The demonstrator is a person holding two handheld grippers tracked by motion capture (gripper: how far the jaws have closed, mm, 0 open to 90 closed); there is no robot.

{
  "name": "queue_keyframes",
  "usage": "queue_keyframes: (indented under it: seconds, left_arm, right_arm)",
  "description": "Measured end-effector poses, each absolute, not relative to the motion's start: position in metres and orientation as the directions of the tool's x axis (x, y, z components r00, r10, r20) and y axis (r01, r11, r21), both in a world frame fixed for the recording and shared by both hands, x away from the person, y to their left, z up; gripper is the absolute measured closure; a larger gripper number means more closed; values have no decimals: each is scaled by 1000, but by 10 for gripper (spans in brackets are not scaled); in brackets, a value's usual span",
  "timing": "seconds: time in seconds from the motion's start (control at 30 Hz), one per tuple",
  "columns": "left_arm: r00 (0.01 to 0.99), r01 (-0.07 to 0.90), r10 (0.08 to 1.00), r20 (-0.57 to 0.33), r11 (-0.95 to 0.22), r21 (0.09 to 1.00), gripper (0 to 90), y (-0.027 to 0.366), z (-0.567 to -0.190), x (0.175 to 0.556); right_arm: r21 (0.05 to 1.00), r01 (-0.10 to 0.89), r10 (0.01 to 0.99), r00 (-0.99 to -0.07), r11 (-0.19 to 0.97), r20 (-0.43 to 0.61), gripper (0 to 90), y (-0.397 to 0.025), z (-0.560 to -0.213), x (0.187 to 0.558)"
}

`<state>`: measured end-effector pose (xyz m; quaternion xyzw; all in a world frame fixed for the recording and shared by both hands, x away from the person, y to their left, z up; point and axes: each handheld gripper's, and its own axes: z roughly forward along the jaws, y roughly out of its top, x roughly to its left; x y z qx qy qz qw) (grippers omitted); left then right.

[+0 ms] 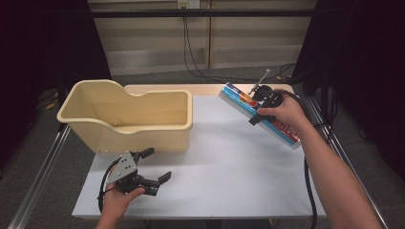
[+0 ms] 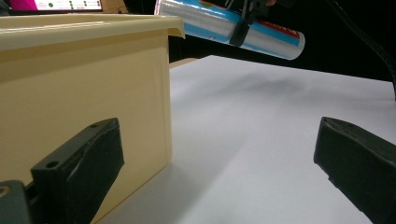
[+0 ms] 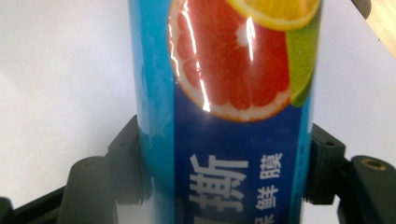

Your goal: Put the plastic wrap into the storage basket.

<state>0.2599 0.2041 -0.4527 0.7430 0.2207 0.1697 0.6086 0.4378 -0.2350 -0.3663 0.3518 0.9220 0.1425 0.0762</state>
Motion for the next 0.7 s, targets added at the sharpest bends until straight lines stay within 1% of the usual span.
queue_keyframes:
  seconds: [0.13,0.7]
  left_arm:
    - [845,122,534,-18,-160,980,13,205,-453,260]
    - [849,118,528,-18,-157,981,13,206,-452,260]
  right_arm:
    - [304,612,654,-755,730,-48,317,-228,-359,438]
    - [306,553,599,-798,775,-73,318,-201,-325,439]
